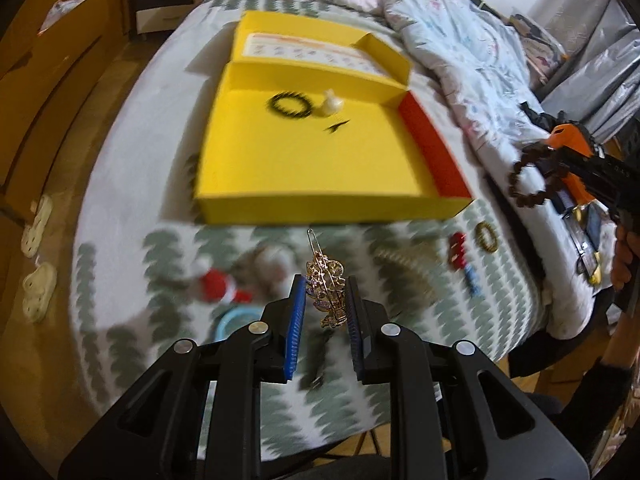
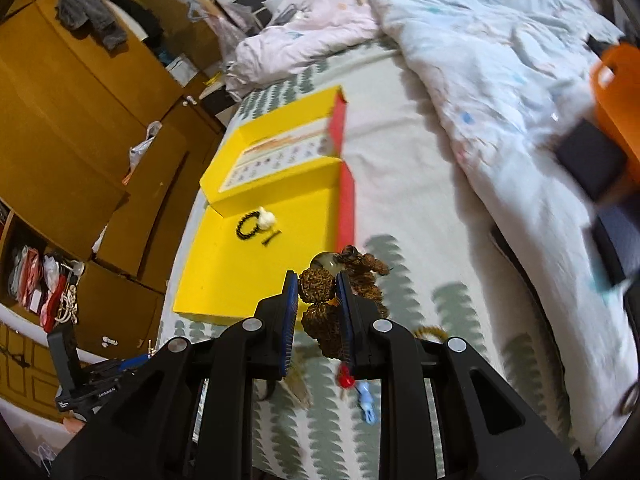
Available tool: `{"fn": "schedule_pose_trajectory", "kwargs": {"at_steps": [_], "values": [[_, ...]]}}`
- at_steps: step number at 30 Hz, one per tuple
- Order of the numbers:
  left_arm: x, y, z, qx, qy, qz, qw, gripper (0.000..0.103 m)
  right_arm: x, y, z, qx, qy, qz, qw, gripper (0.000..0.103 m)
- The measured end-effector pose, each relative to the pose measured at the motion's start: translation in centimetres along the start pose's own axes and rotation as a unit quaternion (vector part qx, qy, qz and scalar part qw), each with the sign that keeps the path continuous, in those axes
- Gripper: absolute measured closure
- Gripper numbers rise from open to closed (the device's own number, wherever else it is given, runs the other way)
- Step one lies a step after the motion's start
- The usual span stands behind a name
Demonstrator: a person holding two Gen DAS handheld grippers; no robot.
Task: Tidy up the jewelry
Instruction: 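Carry brooch and bead bracelet over the bedspread and lower them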
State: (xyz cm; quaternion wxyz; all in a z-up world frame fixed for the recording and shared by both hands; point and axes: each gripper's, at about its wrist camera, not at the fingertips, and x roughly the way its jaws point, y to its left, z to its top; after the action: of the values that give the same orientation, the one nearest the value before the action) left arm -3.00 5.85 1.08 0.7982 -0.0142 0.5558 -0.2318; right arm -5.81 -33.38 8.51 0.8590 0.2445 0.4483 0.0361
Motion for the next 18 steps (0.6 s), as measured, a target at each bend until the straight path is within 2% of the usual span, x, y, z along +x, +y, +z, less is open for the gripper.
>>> {"fn": "schedule_pose_trajectory", "kwargs": {"at_steps": [5,11,18], "values": [[0.5,2.8,-2.8,-0.018,0.012,0.042,0.9989,0.083,-1.9,-2.9,-2.6,0.027,-0.01,-0.007,1.0,0.083],[1.2,5.5,-4.9,-0.041,0.028,0.069,0.9964,0.082,-2.9,-6.1,-5.5,0.05,-0.009,-0.034,0.998,0.083],[2.9,6.9,-5.8,-0.054,0.045,0.104,0.9921,0.082,-3.6,-9.5,-8.5,0.077,-0.005,-0.075,0.994,0.083]]}}
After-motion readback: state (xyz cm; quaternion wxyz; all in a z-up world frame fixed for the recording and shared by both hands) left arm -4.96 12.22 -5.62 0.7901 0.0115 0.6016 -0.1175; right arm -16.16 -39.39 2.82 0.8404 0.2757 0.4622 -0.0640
